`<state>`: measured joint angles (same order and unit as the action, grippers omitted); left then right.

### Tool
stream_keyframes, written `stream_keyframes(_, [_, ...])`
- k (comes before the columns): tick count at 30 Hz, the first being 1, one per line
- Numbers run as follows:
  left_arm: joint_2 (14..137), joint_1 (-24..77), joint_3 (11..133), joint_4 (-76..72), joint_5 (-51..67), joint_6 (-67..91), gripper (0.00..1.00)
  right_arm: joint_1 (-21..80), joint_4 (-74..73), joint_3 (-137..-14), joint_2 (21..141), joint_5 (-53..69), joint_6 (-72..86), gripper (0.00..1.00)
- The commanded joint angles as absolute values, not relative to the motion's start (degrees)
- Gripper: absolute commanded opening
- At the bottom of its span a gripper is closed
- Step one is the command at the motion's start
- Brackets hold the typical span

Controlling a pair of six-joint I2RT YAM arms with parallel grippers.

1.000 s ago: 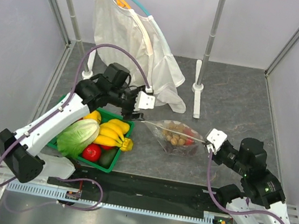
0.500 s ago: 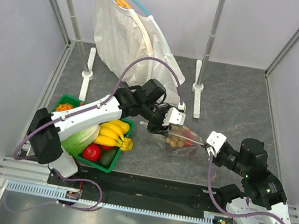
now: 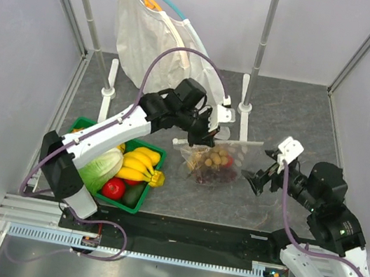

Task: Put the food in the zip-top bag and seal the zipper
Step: Place the zipper food storage bag at the center of the board.

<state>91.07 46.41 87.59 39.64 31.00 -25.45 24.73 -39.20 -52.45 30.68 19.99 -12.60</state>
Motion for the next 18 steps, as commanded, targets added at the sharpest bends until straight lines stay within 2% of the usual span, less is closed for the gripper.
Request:
stream_keyframes(1, [96.06, 46.32, 97.01, 42.08, 26.73, -17.31, 0.02, 24.52, -31.38, -60.27, 35.15, 17.58, -0.09, 0.98])
stream_keyframes(5, [98.35, 44.83, 104.92, 45.17, 23.65, -22.04, 0.02, 24.52, -31.55, -63.98, 37.09, 12.85, 4.57, 0.98])
stream_keyframes(8, [99.23, 44.65, 107.92, 47.1, 19.52, -31.79, 0.02, 24.52, -31.46, -65.04, 37.7, 8.27, 6.41, 0.98])
stream_keyframes(13, [100.19, 44.65, 110.21, 47.81, 18.9, -36.56, 0.02, 24.43, -31.64, -67.67, 40.69, 3.52, 9.92, 0.98])
stream_keyframes(16, [100.37, 45.35, 108.64, 48.07, 20.81, -33.15, 0.02, 24.43, -31.99, -68.9, 42.01, 0.72, 11.42, 0.98])
stream_keyframes(18, [99.23, 47.53, 101.46, 48.43, 24.41, -28.93, 0.02, 24.52, -33.13, -69.69, 43.41, -0.95, 11.95, 0.98])
